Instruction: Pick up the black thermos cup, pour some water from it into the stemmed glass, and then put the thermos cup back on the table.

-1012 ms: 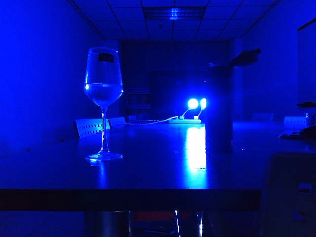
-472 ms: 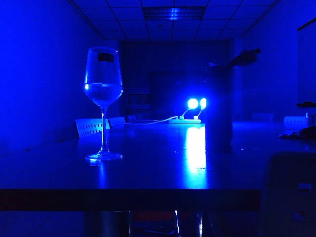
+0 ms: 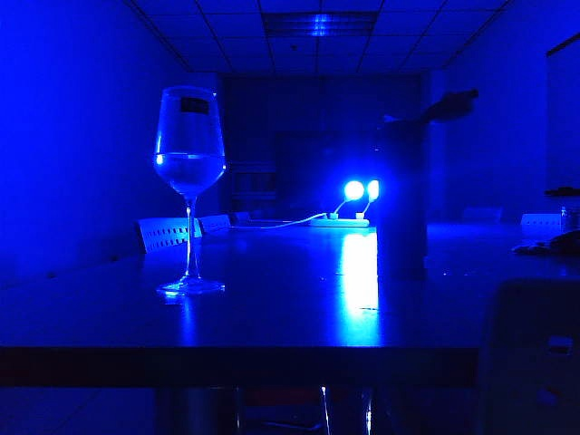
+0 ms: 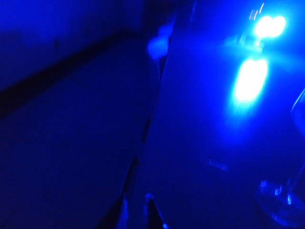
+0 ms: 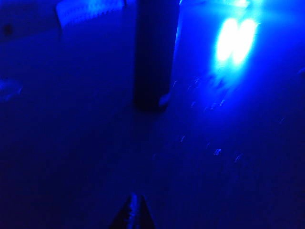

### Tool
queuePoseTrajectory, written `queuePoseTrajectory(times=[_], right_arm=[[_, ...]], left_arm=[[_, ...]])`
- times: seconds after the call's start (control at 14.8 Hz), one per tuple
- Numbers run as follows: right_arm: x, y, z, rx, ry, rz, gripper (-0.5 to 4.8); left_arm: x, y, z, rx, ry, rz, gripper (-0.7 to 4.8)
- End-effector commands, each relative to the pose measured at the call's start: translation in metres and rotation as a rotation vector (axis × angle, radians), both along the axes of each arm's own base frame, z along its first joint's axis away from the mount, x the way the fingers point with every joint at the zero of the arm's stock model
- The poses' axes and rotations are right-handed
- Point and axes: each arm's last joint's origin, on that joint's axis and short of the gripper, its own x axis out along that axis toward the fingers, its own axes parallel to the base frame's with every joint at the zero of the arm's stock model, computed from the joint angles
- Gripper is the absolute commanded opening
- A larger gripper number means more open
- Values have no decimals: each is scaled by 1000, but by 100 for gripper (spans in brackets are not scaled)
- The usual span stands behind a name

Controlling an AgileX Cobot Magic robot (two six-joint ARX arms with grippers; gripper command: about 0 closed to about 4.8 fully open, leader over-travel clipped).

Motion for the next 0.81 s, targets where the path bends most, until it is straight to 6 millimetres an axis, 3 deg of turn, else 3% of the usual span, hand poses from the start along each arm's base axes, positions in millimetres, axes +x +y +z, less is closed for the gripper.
queuePoseTrajectory(times=[0.07, 0.2, 0.54, 0.81], right_arm=[[1, -2, 3, 25, -37, -61, 31], [1, -5, 5, 21, -53, -184, 31], [1, -6, 5, 22, -55, -183, 32], [0, -21, 11, 41, -129, -186, 31]], left_arm=[[3, 0, -7, 2, -19, 5, 53], [3, 1, -9, 1, -9, 7, 52], [3, 1, -9, 1, -9, 9, 52], [3, 1, -9, 1, -9, 15, 52]])
